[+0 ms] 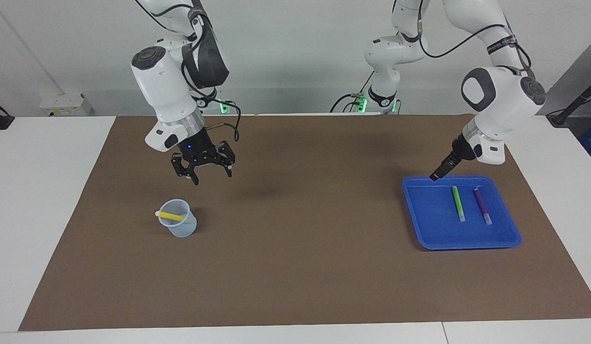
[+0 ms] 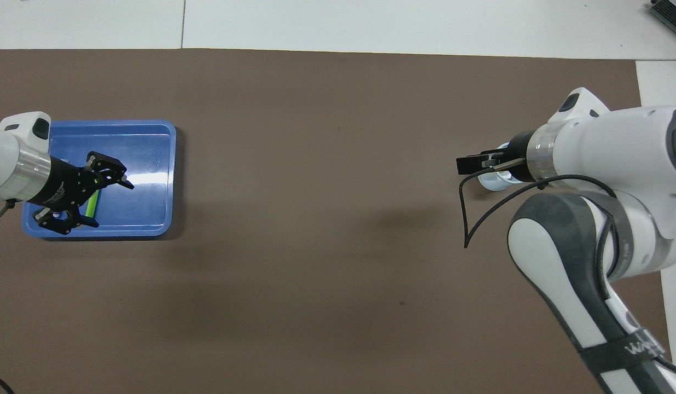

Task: Transfer and insert pens with both arms
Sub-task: 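Drop the yellow pen into the cup while the left gripper reaches the tray, then grasp the green pen in the tray with the left gripper, then carry the green pen toward the right gripper with the left gripper, then grasp the green pen with the right gripper while the left gripper opens, then move the green pen over the cup with the right gripper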

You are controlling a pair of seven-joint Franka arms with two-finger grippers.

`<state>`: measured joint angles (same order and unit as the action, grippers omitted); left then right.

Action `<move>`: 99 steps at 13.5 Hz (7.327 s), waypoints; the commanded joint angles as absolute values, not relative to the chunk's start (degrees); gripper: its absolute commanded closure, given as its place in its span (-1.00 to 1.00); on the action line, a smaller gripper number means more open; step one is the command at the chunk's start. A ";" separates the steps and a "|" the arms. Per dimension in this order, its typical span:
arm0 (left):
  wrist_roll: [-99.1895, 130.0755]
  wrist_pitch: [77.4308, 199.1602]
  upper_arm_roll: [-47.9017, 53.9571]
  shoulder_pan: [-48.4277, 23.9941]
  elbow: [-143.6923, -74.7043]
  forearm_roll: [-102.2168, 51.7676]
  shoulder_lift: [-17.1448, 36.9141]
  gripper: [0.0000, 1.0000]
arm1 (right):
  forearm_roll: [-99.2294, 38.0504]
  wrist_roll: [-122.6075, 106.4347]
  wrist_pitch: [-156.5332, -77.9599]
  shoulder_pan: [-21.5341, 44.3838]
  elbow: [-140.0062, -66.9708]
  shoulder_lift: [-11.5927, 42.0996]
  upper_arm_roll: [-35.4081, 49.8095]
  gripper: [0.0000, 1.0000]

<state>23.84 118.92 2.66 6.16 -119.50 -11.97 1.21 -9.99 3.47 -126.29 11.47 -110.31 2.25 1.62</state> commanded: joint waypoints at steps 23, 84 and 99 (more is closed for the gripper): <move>-11.11 135.20 3.69 11.44 -114.09 1.05 20.30 1.00 | -19.16 33.49 -129.29 18.28 -110.48 1.49 1.58 -1.00; 68.11 136.67 5.71 -20.92 -102.22 -61.52 17.40 1.00 | -24.35 33.40 -153.99 28.03 -103.62 13.62 1.41 1.00; 50.59 127.13 5.01 -11.37 -113.38 -26.69 10.90 -1.00 | -13.73 9.08 -132.12 16.81 -104.41 7.65 0.97 1.00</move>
